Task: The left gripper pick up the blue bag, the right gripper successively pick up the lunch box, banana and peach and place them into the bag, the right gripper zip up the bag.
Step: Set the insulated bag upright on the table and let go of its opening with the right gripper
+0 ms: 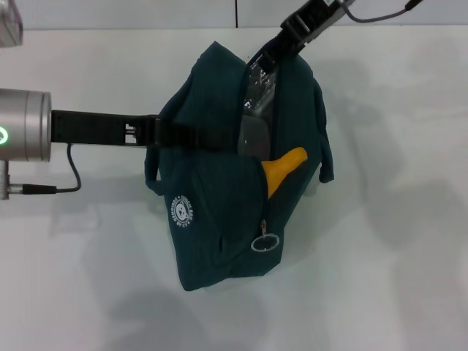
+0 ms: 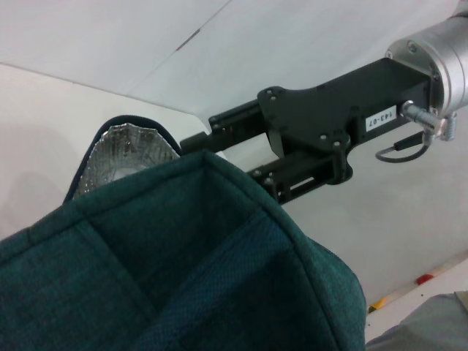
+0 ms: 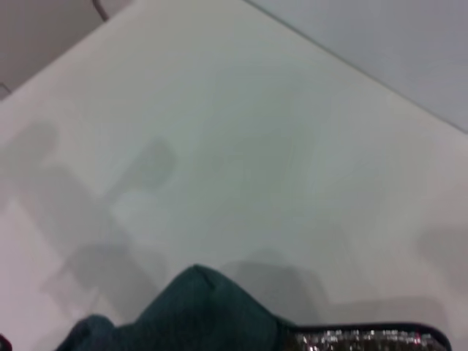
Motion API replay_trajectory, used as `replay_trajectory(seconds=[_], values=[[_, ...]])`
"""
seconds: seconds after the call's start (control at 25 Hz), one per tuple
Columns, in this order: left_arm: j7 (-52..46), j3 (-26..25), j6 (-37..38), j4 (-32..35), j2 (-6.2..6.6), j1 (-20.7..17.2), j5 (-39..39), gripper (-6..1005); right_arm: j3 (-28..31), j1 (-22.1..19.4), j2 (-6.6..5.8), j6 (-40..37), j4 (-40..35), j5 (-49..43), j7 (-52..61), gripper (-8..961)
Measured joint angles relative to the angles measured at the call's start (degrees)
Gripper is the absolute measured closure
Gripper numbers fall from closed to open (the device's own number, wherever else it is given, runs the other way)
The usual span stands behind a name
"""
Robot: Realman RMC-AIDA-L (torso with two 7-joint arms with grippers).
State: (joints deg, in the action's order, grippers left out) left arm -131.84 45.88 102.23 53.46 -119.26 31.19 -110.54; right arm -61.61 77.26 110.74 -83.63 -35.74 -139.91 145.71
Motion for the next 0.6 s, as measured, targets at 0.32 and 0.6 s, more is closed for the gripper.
replay_trajectory(seconds=[0.32,0.6], values=[[0.0,0.0,-0.02,-0.31,0.0,0.18,0.12,963,0.06,-0.01,0.52,-0.09,2.0,-0.67,-0.43,337],[0.14,0.0,-0.12,-0.32,0.0,-0.09,-0.02,963,-1.82,0.42,0.77,-1.5,3.19,-1.43,-0.38,338]])
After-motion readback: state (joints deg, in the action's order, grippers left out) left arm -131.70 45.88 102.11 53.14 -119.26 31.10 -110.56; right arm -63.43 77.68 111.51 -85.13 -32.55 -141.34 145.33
